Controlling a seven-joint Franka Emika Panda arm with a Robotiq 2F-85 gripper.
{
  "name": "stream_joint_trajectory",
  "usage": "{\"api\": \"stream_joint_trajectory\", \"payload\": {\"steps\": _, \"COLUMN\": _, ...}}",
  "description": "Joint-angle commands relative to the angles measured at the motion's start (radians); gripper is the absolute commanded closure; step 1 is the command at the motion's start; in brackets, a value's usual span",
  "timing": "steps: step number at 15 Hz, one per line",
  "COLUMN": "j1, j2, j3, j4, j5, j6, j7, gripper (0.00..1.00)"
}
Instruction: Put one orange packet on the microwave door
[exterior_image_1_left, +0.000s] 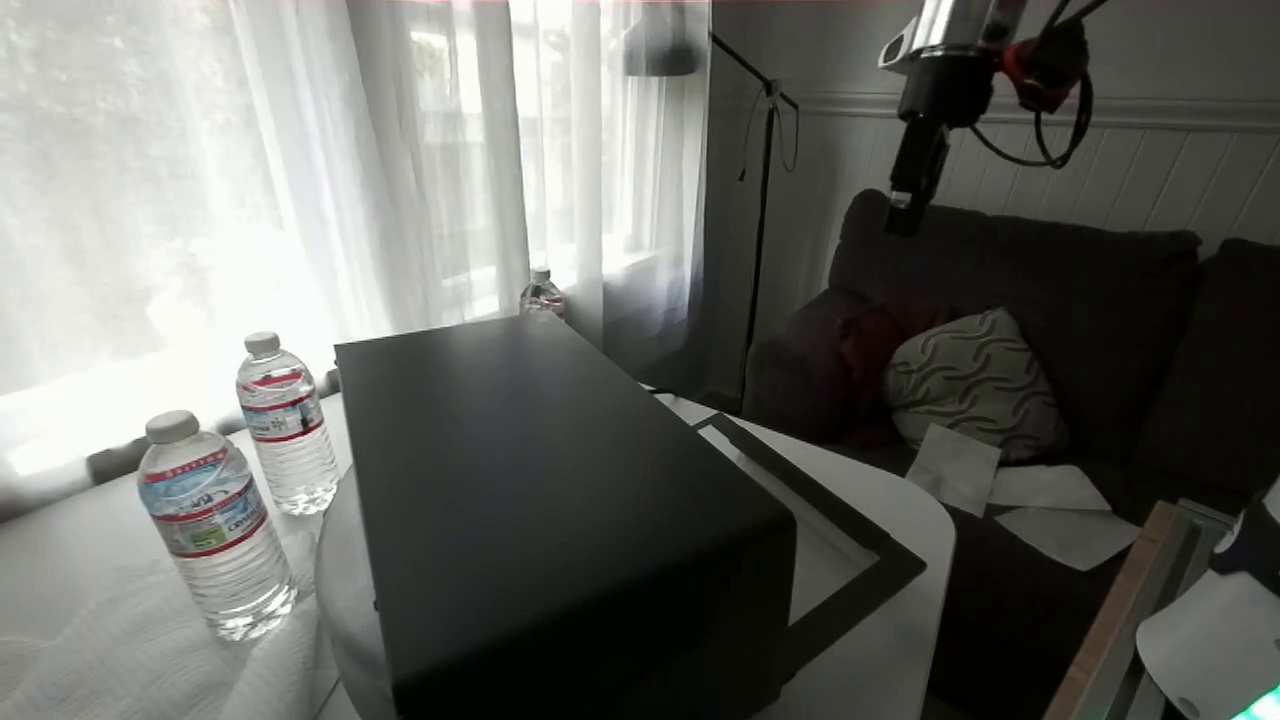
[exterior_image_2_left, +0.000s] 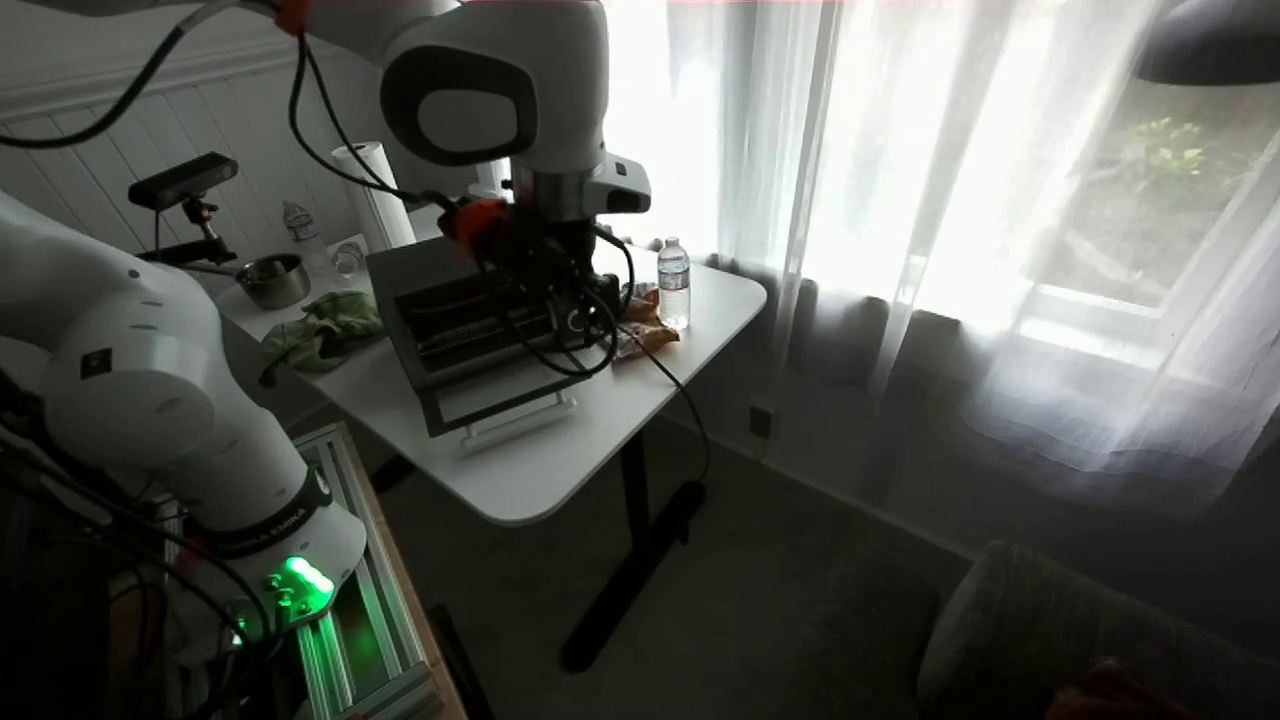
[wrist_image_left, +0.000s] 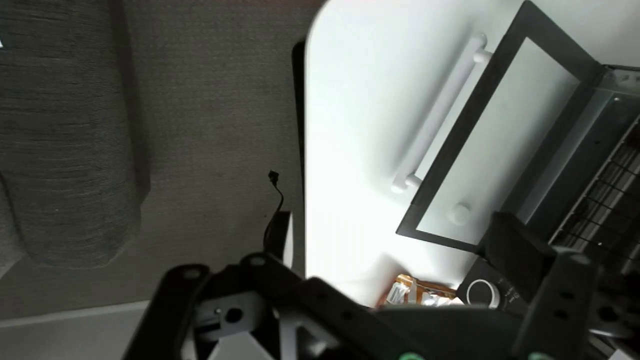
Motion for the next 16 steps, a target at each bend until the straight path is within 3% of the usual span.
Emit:
{"api": "stream_joint_trajectory", "payload": {"steps": 1, "j1": 0.025, "j2": 0.067, "j3": 0.066, "j4": 0.012, "j5": 0.081, "j6": 0.051, "j7": 0.12, "gripper": 0.0}}
{"api": "stream_joint_trajectory", "payload": {"steps": 8, "j1": 0.065, "j2": 0.353, "j3": 0.126, "j4": 0.11, "j5": 0.312, "j6": 0.259, "j7": 0.233, "gripper": 0.0}}
{"api": "stream_joint_trajectory", "payload": {"steps": 12, "j1": 0.045, "j2": 0.533, "j3": 0.163, "j4": 0.22, "j5": 0.483, "j6": 0.331, "j7": 0.201, "gripper": 0.0}}
{"api": "stream_joint_trajectory", "payload": {"steps": 15, "j1": 0.004, "j2": 0.632, "j3": 0.208, "j4": 0.297, "j5": 0.581, "j6": 0.323, "j7": 0.154, "gripper": 0.0}}
{"api": "stream_joint_trajectory", "payload": {"steps": 16, "j1": 0.003, "j2": 0.562, "j3": 0.212, "j4": 0.232, "j5": 0.506, "j6": 0.33, "j7": 0.201, "gripper": 0.0}}
